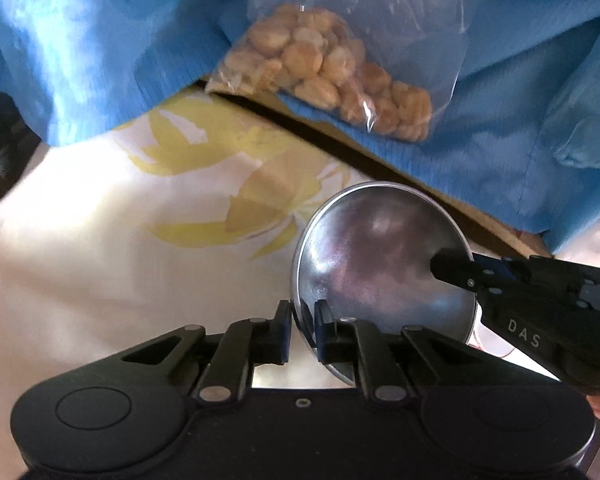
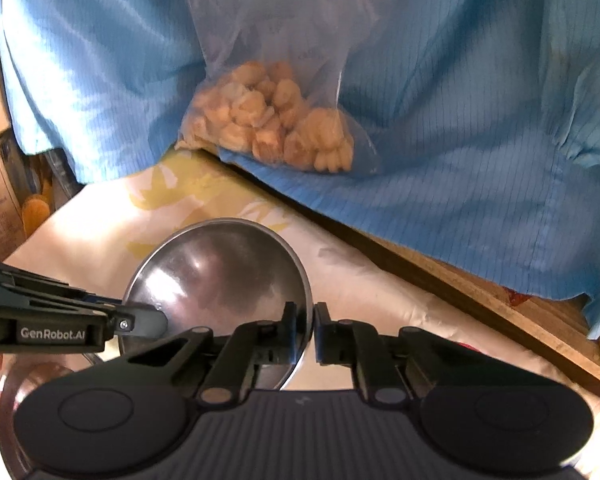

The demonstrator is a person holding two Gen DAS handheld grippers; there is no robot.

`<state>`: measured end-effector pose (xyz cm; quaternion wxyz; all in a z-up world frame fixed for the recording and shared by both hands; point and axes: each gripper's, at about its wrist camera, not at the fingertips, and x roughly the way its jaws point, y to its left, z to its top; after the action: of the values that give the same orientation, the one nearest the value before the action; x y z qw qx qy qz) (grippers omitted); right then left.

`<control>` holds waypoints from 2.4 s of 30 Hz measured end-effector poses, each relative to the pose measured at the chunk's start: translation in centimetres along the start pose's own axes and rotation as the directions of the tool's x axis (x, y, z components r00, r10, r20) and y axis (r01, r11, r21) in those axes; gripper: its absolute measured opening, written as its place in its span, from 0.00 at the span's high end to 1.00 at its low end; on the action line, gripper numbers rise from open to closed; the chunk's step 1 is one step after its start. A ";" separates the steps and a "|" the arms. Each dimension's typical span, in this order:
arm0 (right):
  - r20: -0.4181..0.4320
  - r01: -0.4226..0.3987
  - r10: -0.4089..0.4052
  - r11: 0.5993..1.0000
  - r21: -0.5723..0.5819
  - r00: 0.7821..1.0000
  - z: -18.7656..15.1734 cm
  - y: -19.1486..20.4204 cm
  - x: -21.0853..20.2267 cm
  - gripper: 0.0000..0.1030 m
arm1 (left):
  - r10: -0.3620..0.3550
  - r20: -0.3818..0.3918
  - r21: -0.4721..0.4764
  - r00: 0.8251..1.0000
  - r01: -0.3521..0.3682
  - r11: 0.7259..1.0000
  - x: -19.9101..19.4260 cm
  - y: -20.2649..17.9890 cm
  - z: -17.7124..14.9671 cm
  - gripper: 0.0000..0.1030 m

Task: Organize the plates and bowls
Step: 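Close the left tool on the steel bowl rim while the right tool grips it too, then carry the steel bowl beside the plate stack with the left tool while the right tool holds it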

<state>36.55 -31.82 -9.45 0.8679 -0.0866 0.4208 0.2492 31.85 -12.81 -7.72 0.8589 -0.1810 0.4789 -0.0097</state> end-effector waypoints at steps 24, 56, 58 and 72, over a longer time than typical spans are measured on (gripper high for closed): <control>-0.014 0.141 -0.143 0.952 0.271 0.990 -9.0 -0.6 -15.4 0.91 | -0.163 -0.257 0.228 0.953 0.224 0.948 -4.4 -7.3 -6.5 0.88; -0.143 0.170 -0.113 0.857 0.486 0.983 -18.5 -1.8 -15.2 0.91 | -0.046 -0.430 0.348 0.902 0.212 0.913 -1.1 -10.0 -11.9 0.87; -0.139 0.164 -0.109 0.856 0.491 0.984 -18.5 -1.8 -15.1 0.91 | -0.042 -0.425 0.343 0.904 0.204 0.917 -1.2 -9.9 -11.8 0.87; -0.121 0.158 -0.112 0.856 0.492 0.986 -18.7 -1.8 -14.8 0.83 | -0.023 -0.385 0.330 0.922 0.162 0.930 -2.0 -9.5 -11.7 0.78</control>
<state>16.89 -45.44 -9.90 0.8567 0.1007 0.5016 0.0663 22.57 -24.86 -8.59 0.7685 -0.0402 0.6151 -0.1718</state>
